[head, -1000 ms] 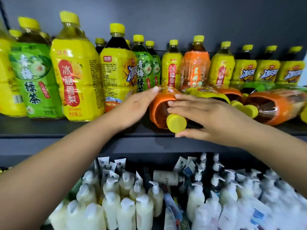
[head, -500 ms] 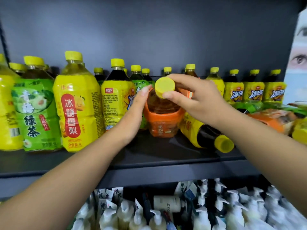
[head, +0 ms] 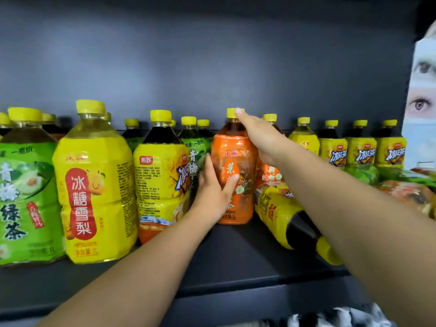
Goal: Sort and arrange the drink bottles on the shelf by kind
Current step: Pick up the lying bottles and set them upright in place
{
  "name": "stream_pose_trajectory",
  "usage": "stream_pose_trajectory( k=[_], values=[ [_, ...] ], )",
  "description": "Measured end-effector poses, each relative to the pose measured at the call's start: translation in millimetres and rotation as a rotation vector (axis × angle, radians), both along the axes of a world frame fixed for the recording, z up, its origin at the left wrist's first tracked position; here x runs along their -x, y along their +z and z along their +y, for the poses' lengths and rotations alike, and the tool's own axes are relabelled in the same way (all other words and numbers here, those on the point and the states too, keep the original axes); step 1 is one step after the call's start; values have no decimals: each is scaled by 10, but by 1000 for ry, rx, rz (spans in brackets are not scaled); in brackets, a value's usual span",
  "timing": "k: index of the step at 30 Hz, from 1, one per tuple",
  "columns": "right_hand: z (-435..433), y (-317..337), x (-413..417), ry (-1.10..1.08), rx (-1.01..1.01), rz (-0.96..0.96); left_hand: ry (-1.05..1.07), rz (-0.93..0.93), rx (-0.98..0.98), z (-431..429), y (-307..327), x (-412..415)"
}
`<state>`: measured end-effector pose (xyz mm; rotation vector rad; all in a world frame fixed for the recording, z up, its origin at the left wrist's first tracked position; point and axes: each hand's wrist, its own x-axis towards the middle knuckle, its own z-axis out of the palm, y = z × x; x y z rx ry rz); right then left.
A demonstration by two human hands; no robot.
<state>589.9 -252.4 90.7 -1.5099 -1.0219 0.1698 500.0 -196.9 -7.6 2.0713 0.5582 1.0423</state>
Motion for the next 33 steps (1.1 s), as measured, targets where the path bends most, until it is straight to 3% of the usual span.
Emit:
stream_pose_trajectory(
  k=[9, 14, 17, 19, 23, 27, 30, 33],
  values=[
    [218, -56, -144, -60, 17, -189, 141, 44, -108, 117, -26, -36],
    [54, 29, -105, -162, 268, -506, 124, -34, -147, 51, -39, 32],
    [-383, -5, -52, -152, 417, -634, 98, -150, -352, -47, 14, 173],
    [-759, -136, -37, -130, 416, -598, -40, -165, -511, -193, 36, 267],
    [-1441, -505, 0, -55, 396, -595, -314, 81, -740, -506, -91, 235],
    [-1895, -736, -160, -213, 455, -901, -422, 421, -641, -635, -116, 114],
    [-2008, -1066, -351, -265, 592, -1049, -448, 456, -538, -764, -144, 94],
    [-2008, -1420, -488, -342, 542, -1200, -378, 510, -583, -910, -198, 128]
  ],
)
